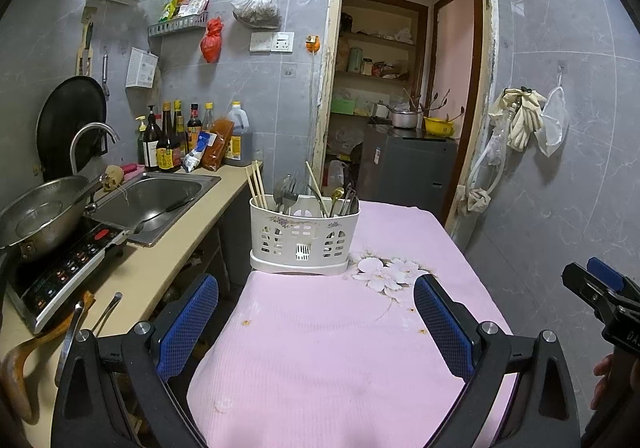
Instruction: Organize utensils
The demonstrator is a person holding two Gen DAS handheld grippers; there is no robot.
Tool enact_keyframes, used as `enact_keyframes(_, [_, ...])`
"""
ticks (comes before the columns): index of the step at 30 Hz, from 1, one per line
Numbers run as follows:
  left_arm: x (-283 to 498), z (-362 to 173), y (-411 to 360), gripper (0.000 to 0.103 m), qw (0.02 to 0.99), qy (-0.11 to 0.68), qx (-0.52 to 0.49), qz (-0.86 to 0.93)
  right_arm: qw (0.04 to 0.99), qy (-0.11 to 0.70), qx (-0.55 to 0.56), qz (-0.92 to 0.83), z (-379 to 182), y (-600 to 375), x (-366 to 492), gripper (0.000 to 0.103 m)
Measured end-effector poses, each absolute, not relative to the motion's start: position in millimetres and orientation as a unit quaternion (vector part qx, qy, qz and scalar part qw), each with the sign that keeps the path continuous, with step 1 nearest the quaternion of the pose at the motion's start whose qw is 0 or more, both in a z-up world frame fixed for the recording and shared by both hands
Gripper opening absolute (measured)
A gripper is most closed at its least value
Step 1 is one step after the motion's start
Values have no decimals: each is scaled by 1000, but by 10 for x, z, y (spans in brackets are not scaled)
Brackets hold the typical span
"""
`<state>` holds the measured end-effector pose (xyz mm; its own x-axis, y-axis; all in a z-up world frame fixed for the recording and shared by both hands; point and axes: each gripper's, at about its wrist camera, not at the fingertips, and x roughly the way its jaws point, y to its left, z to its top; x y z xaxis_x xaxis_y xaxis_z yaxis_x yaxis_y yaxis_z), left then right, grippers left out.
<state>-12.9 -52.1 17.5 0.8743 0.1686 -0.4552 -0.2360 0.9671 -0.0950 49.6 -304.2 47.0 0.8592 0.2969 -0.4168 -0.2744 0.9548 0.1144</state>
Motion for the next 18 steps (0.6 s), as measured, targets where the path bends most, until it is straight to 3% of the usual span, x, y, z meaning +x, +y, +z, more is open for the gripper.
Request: enact_keyframes(18, [-132, 161, -525, 99, 965, 228, -75, 105, 964, 220, 25, 148, 466, -3037, 489, 102])
